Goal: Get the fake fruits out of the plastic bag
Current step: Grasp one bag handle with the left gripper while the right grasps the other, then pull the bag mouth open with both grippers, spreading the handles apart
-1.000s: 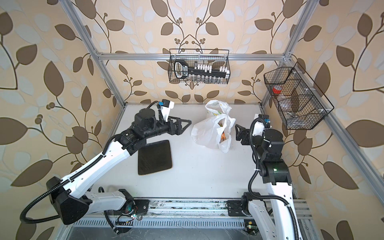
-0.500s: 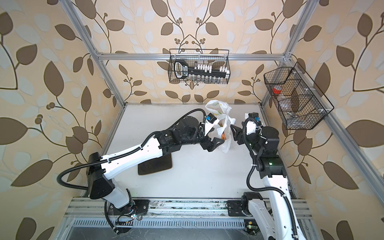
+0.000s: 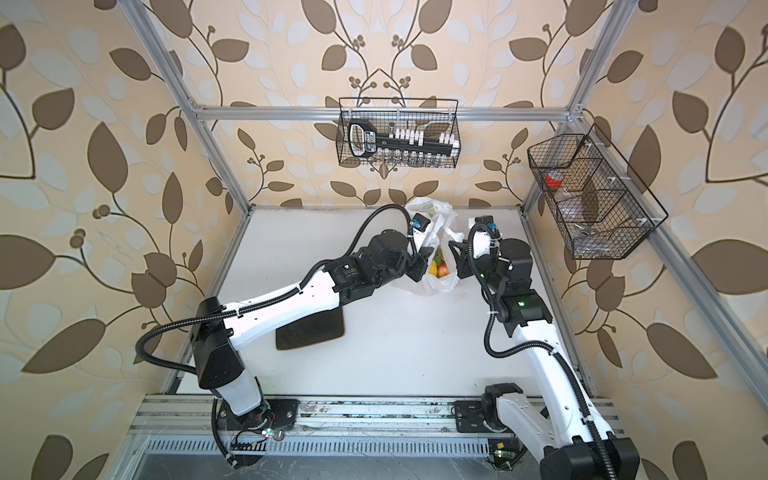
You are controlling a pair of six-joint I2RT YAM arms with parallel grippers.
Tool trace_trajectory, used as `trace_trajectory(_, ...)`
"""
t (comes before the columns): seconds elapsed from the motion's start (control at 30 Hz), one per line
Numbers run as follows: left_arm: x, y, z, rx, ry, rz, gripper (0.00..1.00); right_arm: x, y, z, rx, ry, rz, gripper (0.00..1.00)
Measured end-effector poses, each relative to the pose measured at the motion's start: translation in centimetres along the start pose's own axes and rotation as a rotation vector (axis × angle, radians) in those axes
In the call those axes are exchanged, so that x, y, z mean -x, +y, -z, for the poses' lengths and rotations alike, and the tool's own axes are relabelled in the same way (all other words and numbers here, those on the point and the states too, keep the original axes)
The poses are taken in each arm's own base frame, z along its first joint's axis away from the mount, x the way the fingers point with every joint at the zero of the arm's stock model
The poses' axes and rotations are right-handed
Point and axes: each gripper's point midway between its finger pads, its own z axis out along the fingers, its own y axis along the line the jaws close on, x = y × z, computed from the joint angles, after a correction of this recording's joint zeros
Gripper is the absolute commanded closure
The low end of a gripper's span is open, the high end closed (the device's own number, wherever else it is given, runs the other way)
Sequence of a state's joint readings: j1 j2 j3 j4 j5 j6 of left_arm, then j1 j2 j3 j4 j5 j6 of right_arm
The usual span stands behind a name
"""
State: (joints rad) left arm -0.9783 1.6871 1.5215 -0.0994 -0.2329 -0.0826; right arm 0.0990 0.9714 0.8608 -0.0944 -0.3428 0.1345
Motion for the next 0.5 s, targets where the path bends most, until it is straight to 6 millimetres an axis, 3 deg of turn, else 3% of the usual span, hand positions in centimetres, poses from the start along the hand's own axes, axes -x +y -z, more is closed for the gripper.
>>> trace_trajectory(0.1,-1.0,2.6,2.3,0.098,-0.018,0.061,0.99,-0.5,0.7,0.0,-0.01,0.018,-0.038,1.0)
trace_trajectory(0.27,-1.6,6.8,7.6,0.213,-0.077,0.222,1.0,-1.9,0.5,2.4,-0.09,-0.004,-0.164,0.98)
trace_trajectory(0.37,-1.8,8.9,10.4,0.248,-0.118,0.333,1.0,-4.6,-0.3,3.7,-0.15,0.019,-0.277,0.89)
trace_trajectory(0.43,-2.6,9.7,11.3,0.262,-0.119,0.382,1.0,-6.6,-0.8,4.1,-0.183,0.063,-0.337,0.74)
trace_trajectory(0.5,-4.0,9.9,11.6,0.265,-0.098,0.414,1.0,-7.9,-1.1,4.3,-0.208,0.111,-0.37,0.53)
